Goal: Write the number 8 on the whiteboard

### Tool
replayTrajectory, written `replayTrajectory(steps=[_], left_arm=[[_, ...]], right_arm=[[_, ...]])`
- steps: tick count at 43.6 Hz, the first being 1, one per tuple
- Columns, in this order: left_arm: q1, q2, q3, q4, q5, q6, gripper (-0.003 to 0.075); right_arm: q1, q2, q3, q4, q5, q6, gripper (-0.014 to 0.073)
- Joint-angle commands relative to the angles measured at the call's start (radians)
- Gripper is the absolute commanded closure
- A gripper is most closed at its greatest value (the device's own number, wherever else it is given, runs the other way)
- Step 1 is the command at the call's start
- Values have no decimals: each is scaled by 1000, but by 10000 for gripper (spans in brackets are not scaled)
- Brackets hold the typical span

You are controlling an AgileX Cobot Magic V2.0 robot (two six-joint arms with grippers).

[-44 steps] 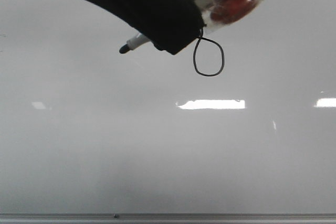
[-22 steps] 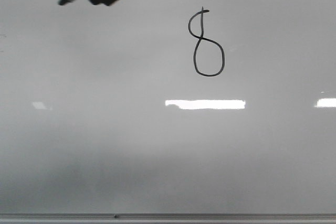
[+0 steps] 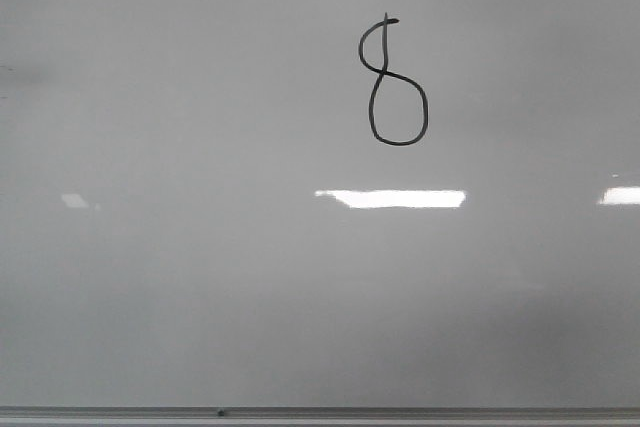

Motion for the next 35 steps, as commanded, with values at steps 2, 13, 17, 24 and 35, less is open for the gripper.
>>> replayTrajectory(steps=[2,13,17,24,35], left_arm=[[112,9,15,-46,-182,-25,723],[233,161,25,-114,-306,-25,723],[233,225,25,-128,-329,-25,723],[233,324,10,-141,-343,-25,720],[233,417,-70,-143,-306,-25,573]], right_arm=[[-6,-7,-20,10,-71,2,176],[-6,-7,-20,10,-78,2,176],[-6,-7,-20,10,-78,2,176],[-6,-7,-20,10,-77,2,176],[-6,-7,-20,10,-74,2,176]])
